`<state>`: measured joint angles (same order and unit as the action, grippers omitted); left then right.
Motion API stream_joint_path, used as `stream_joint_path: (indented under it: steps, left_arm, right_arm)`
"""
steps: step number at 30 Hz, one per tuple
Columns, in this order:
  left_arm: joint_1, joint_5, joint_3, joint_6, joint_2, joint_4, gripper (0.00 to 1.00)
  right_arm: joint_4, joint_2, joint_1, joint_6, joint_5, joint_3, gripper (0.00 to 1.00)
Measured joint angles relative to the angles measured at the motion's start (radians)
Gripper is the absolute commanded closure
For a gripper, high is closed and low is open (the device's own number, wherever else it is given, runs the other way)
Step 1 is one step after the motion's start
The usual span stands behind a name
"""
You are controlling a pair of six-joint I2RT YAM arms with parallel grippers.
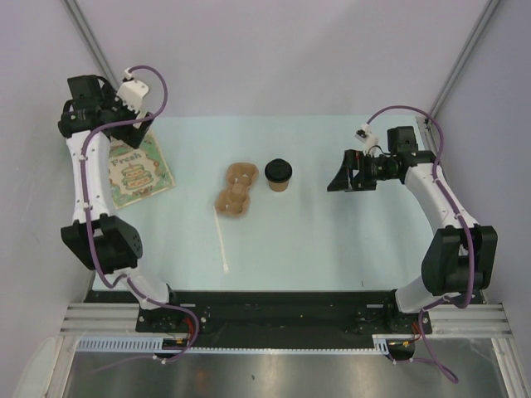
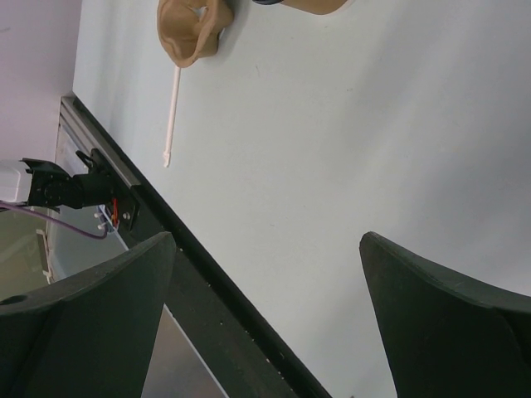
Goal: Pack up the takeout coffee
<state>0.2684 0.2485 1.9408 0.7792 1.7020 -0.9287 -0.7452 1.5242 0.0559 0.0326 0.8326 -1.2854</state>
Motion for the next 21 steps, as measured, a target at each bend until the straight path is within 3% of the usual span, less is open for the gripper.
stream_joint_path:
  steps: [8, 11, 14, 15, 17, 18, 21]
  left_arm:
    - [0.0, -0.003, 0.073, 0.097, 0.108, -0.042, 0.04]
    - [0.0, -0.006, 0.073, 0.121, 0.134, -0.066, 0.17]
    - [0.0, 0.002, 0.074, 0.15, 0.144, -0.107, 0.46]
    - [0.0, 0.01, 0.076, 0.155, 0.144, -0.122, 0.64]
    - [0.0, 0.036, 0.085, 0.178, 0.141, -0.16, 0.8]
    - [0.0, 0.051, 0.087, 0.192, 0.137, -0.173, 1.0]
    - [-0.004, 0.082, 0.087, 0.223, 0.109, -0.207, 1.0]
  right_arm:
    - [0.003, 0.001, -0.017, -0.007, 0.031, 0.0, 0.0]
    - [0.002, 0.001, -0.027, -0.007, 0.042, 0.0, 0.0]
    - [0.002, 0.001, -0.039, -0.007, 0.049, 0.0, 0.0]
    - [0.001, 0.001, -0.041, -0.006, 0.051, 0.0, 0.0]
    - [-0.003, 0.001, -0.055, -0.006, 0.062, -0.003, 0.0]
    - [-0.006, 0.001, -0.067, -0.006, 0.071, -0.006, 0.0]
    - [-0.01, 0.0, -0.116, -0.005, 0.088, -0.023, 0.0]
